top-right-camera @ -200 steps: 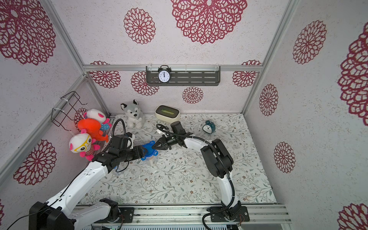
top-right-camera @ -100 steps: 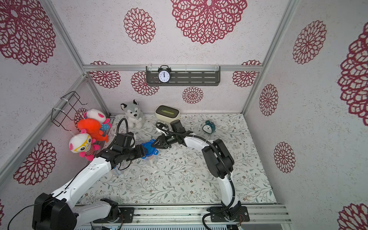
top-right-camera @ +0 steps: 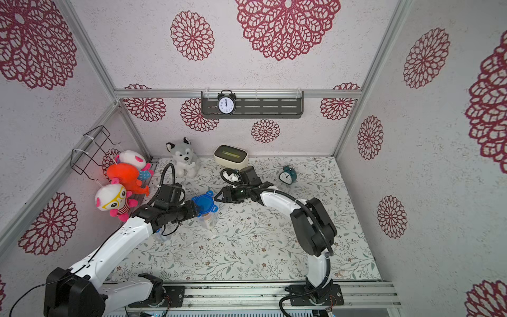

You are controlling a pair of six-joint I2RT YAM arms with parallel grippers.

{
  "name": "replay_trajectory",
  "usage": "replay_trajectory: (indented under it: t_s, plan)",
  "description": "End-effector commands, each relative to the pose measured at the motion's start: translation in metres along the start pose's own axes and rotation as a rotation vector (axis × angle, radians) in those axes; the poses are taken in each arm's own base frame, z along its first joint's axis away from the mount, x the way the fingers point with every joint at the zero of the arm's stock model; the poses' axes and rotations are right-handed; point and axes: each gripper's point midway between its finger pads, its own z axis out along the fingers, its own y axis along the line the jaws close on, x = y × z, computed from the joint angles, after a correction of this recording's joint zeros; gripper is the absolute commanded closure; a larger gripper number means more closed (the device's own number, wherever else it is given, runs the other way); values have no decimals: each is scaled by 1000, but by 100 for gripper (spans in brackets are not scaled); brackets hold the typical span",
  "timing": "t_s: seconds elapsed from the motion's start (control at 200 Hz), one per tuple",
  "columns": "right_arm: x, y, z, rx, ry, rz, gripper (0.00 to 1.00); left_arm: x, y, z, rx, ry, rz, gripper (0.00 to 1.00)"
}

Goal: Pack away toiletry kits
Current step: Close the lid on the container.

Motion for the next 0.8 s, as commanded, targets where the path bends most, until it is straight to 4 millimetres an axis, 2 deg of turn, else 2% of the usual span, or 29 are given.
replay_trajectory:
  t_s: [0.0,0.11,0.205,0.295,0.385,0.545,0.676,0.796]
  plan:
    - [-34,27,-40,60,-241,-274,38,18,21,3,-88,63,-4,51]
    - [-29,31,-46,61,-287,-341,35,12,16,-1,-70,44,-6,51]
    - [-23,29,-34,34,-222,-276,39,9,14,-5,-63,29,-5,51]
    - [-13,26,-19,-1,-138,-200,46,7,12,-9,-55,18,-7,51]
    - [-2,29,-11,-30,-107,-166,50,7,11,-10,-47,13,-8,51]
    - [12,38,-2,-36,-81,-168,50,6,8,-9,-34,10,-7,51]
    - [9,38,0,-19,-98,-171,50,5,8,-7,-35,8,-5,51]
    - [-1,28,-2,58,-137,-167,47,3,6,-8,-25,4,-6,51]
